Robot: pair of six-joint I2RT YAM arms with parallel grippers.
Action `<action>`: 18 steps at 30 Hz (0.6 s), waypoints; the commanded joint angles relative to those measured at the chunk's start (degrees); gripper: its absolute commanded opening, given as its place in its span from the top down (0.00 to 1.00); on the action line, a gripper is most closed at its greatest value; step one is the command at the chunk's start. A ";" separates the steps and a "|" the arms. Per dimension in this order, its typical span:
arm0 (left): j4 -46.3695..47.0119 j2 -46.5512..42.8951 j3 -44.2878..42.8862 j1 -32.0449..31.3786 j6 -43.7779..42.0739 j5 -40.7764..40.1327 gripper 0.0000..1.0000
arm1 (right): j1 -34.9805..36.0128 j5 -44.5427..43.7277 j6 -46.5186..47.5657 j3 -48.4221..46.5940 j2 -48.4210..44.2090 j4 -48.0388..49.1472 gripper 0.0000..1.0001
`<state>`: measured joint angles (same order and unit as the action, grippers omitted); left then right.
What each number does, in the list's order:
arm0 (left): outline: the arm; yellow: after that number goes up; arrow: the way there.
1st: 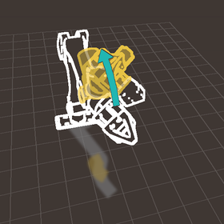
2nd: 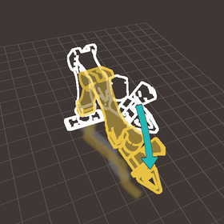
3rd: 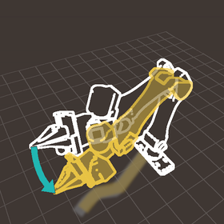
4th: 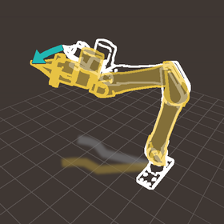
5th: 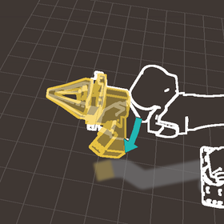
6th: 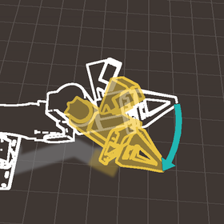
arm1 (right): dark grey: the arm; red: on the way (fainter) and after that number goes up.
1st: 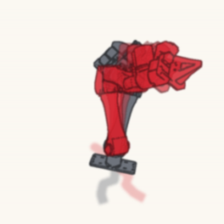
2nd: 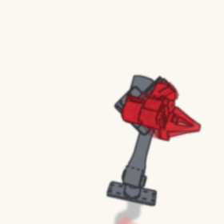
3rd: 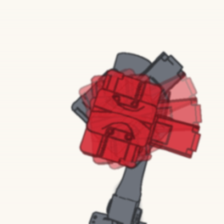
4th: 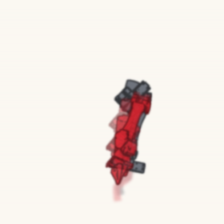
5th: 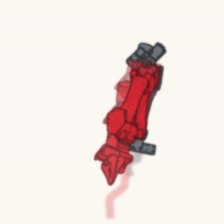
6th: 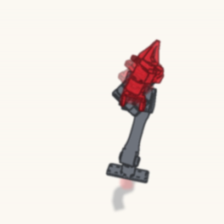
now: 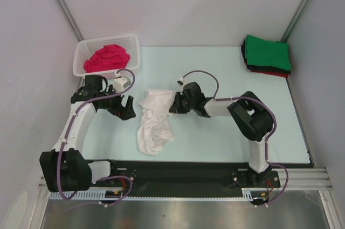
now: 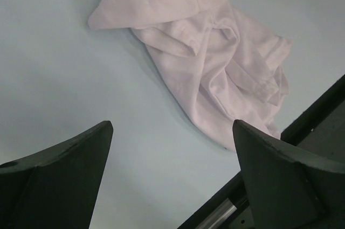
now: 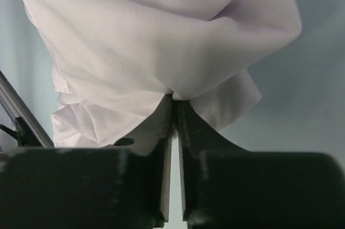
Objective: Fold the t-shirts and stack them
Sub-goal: Flatten the tshirt out
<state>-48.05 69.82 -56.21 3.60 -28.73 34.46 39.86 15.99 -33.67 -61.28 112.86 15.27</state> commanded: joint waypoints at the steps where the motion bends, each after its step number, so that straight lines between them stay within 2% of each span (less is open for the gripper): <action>1: -1.96 -2.50 0.83 -3.15 -2.38 -0.17 0.02 | -0.57 -0.34 -0.43 -1.13 -1.14 0.73 0.95; 2: -1.87 -2.93 1.18 -6.81 -2.38 -0.70 0.02 | -0.83 -0.95 0.00 -0.60 -3.15 0.03 1.00; 7: -0.55 -1.45 2.24 -17.29 -0.89 -5.09 0.05 | -4.08 -6.83 6.68 3.34 -13.26 -7.69 1.00; 8: -0.38 -0.66 2.07 -20.35 -0.63 -6.23 0.06 | -4.69 -7.80 7.91 4.14 -17.63 -11.01 1.00; 12: 1.55 2.33 0.84 -26.87 0.69 -7.04 0.10 | -8.21 -8.78 14.93 6.96 -26.53 -20.61 1.00; 14: 3.31 3.56 0.75 -30.47 1.48 -7.91 0.11 | -9.44 -13.60 18.37 8.01 -29.17 -27.09 1.00; 16: 6.30 5.66 1.10 -33.11 2.10 -11.59 0.11 | -10.41 -17.81 19.87 9.33 -33.39 -30.02 1.00; 18: 8.58 7.77 1.36 -36.81 2.36 -14.24 0.11 | -12.86 -18.18 21.80 11.70 -36.29 -32.31 1.00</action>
<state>-44.47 75.46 -54.22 -29.58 -27.83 24.60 28.75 3.09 -17.63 -52.45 79.55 -7.94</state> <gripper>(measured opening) 0.897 0.010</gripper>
